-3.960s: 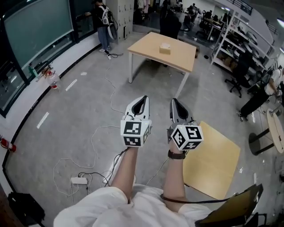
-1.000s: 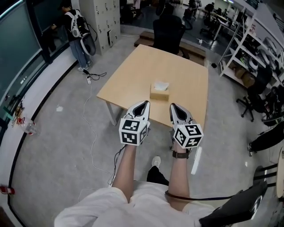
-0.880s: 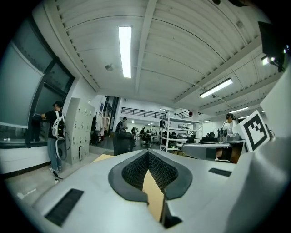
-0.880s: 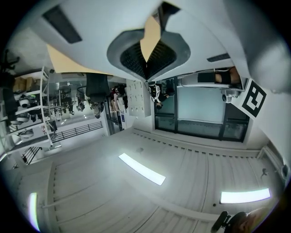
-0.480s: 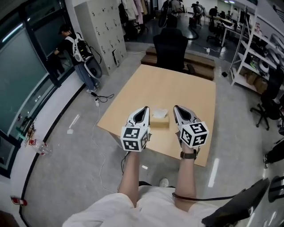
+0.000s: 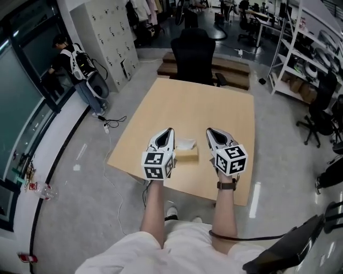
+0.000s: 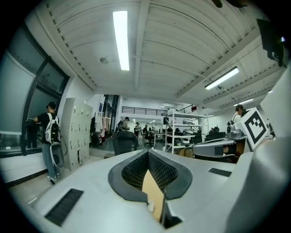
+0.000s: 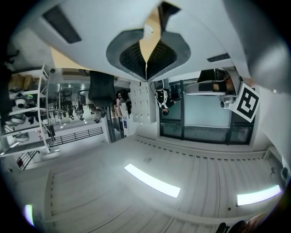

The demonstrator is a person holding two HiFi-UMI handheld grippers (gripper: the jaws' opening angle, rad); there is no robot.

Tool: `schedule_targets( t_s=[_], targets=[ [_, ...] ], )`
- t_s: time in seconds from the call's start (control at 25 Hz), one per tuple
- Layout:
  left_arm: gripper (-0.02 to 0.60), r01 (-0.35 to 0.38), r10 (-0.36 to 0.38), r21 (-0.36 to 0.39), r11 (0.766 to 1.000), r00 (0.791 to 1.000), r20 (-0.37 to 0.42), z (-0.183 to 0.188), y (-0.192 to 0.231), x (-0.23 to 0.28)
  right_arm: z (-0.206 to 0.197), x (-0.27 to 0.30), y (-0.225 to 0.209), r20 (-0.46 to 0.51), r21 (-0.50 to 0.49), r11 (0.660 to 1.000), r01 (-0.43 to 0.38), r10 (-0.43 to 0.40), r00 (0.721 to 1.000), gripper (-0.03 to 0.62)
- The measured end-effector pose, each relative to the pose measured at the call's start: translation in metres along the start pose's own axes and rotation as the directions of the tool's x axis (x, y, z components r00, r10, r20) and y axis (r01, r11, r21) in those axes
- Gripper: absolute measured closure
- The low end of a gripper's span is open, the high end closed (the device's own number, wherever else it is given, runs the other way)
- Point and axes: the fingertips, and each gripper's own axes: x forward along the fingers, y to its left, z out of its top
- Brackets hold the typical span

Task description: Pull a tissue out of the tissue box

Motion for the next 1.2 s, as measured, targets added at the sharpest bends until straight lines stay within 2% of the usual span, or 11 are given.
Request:
schedule_targets(
  t_s=[0.16, 0.32, 0.44, 0.56, 0.76, 0.92, 1.0, 1.08, 1.2],
  targets=[
    [0.592, 0.022, -0.022, -0.012, 1.000, 1.000, 0.009, 0.003, 0.027, 0.022, 0.005, 0.020, -0.013, -0.022, -0.026, 0.999, 0.042, -0.042, 0.999, 0.591],
    [0.592, 0.053, -0.053, 0.027, 0.998, 0.999, 0.001, 0.001, 0.057, 0.040, 0.006, 0.054, -0.016, -0.040, -0.049, 0.995, 0.090, -0.092, 0.995, 0.589],
    [0.592, 0.105, -0.104, 0.025, 0.994, 0.994, -0.020, -0.014, 0.074, 0.049, -0.009, 0.076, -0.009, -0.067, -0.088, 0.988, 0.123, -0.129, 0.989, 0.589],
    [0.592, 0.126, -0.126, 0.001, 0.992, 0.992, -0.026, -0.037, 0.089, 0.055, -0.033, 0.095, 0.009, -0.110, -0.142, 0.984, 0.112, -0.128, 0.986, 0.579],
    [0.592, 0.146, -0.151, -0.048, 0.988, 0.981, -0.122, -0.093, 0.087, 0.070, -0.078, 0.112, 0.008, -0.236, -0.149, 0.983, 0.110, -0.143, 0.961, 0.512],
    [0.592, 0.135, -0.147, -0.077, 0.988, 0.972, -0.182, -0.131, 0.081, 0.081, -0.120, 0.128, -0.005, -0.283, -0.079, 0.992, 0.099, -0.117, 0.952, 0.441],
    [0.592, 0.124, -0.144, -0.101, 0.987, 0.963, -0.227, -0.152, 0.078, 0.088, -0.145, 0.135, -0.008, -0.334, -0.046, 0.996, 0.070, -0.081, 0.939, 0.397],
    [0.592, 0.116, -0.143, -0.116, 0.987, 0.954, -0.262, -0.171, 0.081, 0.095, -0.166, 0.148, -0.008, -0.383, -0.054, 0.998, 0.038, -0.056, 0.922, 0.338],
    [0.592, 0.096, -0.131, -0.131, 0.987, 0.946, -0.297, -0.196, 0.093, 0.106, -0.194, 0.169, -0.012, -0.437, -0.074, 0.997, 0.024, -0.054, 0.898, 0.316]
  ],
)
